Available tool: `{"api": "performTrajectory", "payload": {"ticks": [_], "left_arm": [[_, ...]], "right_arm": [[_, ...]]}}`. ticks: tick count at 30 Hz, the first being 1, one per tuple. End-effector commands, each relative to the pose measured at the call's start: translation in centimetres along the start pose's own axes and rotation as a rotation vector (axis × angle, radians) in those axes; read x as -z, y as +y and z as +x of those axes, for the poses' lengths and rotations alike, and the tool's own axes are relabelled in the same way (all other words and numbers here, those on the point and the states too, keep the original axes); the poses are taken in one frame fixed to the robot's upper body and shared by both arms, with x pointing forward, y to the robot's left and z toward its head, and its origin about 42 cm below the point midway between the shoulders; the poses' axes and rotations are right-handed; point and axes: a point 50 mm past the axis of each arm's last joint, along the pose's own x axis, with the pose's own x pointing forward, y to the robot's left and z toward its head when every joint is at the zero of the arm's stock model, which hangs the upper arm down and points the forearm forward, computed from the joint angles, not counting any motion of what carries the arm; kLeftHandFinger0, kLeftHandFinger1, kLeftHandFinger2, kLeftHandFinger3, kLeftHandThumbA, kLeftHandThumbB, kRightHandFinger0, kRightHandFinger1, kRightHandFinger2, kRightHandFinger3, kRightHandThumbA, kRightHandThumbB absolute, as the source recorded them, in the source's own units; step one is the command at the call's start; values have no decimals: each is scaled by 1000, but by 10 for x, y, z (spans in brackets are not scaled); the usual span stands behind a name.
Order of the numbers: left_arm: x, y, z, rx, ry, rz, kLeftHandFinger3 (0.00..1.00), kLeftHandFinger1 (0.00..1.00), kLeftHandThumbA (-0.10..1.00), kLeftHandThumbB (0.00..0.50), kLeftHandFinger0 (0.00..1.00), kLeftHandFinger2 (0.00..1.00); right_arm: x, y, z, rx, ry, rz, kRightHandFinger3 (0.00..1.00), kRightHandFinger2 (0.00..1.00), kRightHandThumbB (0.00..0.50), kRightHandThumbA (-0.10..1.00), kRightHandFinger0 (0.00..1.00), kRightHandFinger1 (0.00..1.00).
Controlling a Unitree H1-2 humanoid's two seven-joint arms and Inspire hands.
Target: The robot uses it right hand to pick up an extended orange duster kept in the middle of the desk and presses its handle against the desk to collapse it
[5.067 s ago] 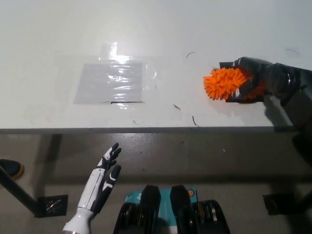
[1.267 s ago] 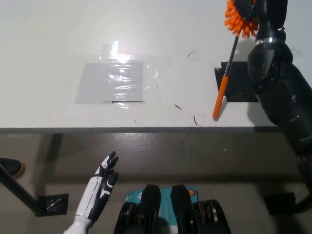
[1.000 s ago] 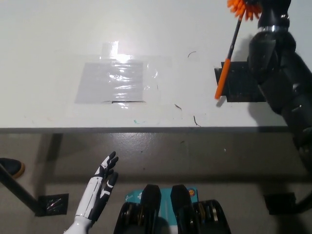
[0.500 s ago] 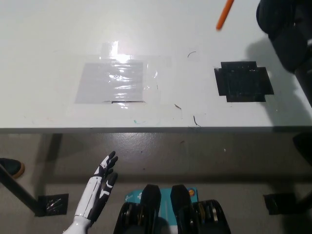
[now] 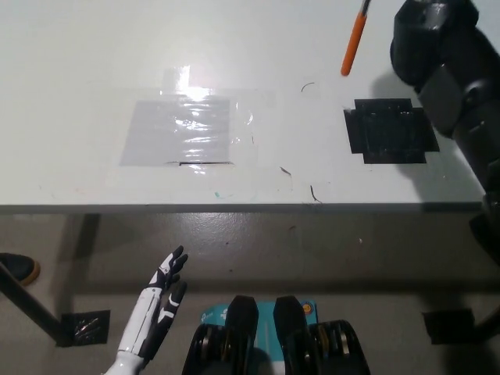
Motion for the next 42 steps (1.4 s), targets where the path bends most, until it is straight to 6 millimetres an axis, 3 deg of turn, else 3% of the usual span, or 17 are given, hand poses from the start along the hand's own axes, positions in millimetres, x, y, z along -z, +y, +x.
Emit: {"api": "performTrajectory", "payload": {"ticks": [1, 5, 7, 9, 13, 14, 15, 20, 23, 25, 28, 30, 32, 34, 37, 39, 42], "left_arm": [[-11, 3, 2, -13, -69, -3, 1000, 1000, 1000, 111, 1000, 1000], [-11, 3, 3, -13, -70, -2, 1000, 1000, 1000, 112, 1000, 1000], [-12, 4, 1, -5, -71, -11, 1000, 1000, 1000, 111, 1000, 1000], [-12, 3, 0, -3, -73, -14, 1000, 1000, 1000, 93, 1000, 1000], [-12, 3, 0, -2, -73, -14, 1000, 1000, 1000, 93, 1000, 1000], [-13, 3, 3, -5, -79, -18, 1000, 1000, 1000, 82, 1000, 1000], [-13, 4, 3, -6, -79, -17, 1000, 1000, 1000, 76, 1000, 1000], [-13, 5, 3, -10, -76, -16, 1000, 1000, 1000, 88, 1000, 1000], [-14, 5, 4, -11, -86, -9, 1000, 1000, 1000, 90, 1000, 1000], [-15, 7, 5, -17, -90, -20, 1000, 1000, 1000, 87, 1000, 1000], [-17, 10, 7, -14, -93, -19, 1000, 1000, 1000, 85, 1000, 1000], [-17, 11, 9, -17, -90, -15, 1000, 1000, 1000, 113, 1000, 1000], [-17, 11, 9, -17, -86, -17, 1000, 1000, 1000, 118, 1000, 1000], [-17, 11, 9, -18, -86, -17, 1000, 1000, 1000, 119, 1000, 1000], [-17, 11, 6, -15, -86, -10, 1000, 1000, 1000, 72, 1000, 1000], [-17, 11, 5, -17, -87, -10, 1000, 1000, 1000, 61, 1000, 1000], [-18, 11, 5, -17, -86, -9, 1000, 1000, 1000, 60, 1000, 1000]], "right_arm": [[-6, 2, 9, 13, -25, 20, 867, 686, 33, -100, 0, 133], [-5, 3, 7, 7, -30, 15, 878, 690, 35, -100, 0, 125], [-5, 11, -24, -44, 2, 17, 866, 701, 75, -100, 0, 115], [-4, 15, -43, -84, 15, 7, 919, 703, 68, -100, 0, 110], [-4, 16, -45, -90, 17, 5, 925, 688, 68, -100, 0, 105], [-6, 24, -88, -168, 65, 2, 867, 674, 36, -100, 0, 148], [-7, 27, -103, -195, 89, 8, 884, 699, 56, -100, 0, 177], [-10, 30, -158, -289, 172, 15, 872, 726, 77, -100, 0, 217], [-3, 25, -198, -403, 248, 1, 888, 806, 2, -100, 0, 361], [4, 21, -224, -517, 310, -30, 892, 820, 0, -100, 0, 424], [16, 18, -245, -710, 366, -77, 957, 870, 116, -100, 0, 466], [23, 19, -251, -811, 439, -77, 882, 890, 124, -100, 58, 525], [28, 16, -261, -883, 477, -78, 638, 736, 144, -100, 2, 412], [28, 16, -261, -885, 477, -77, 514, 681, 146, -100, 0, 337], [38, 8, -276, -982, 529, -114, 503, 690, 85, -100, 0, 300], [43, 3, -281, -998, 546, -113, 383, 485, 92, -100, 0, 178], [45, 2, -282, -999, 554, -110, 367, 470, 91, -100, 0, 143]]}}
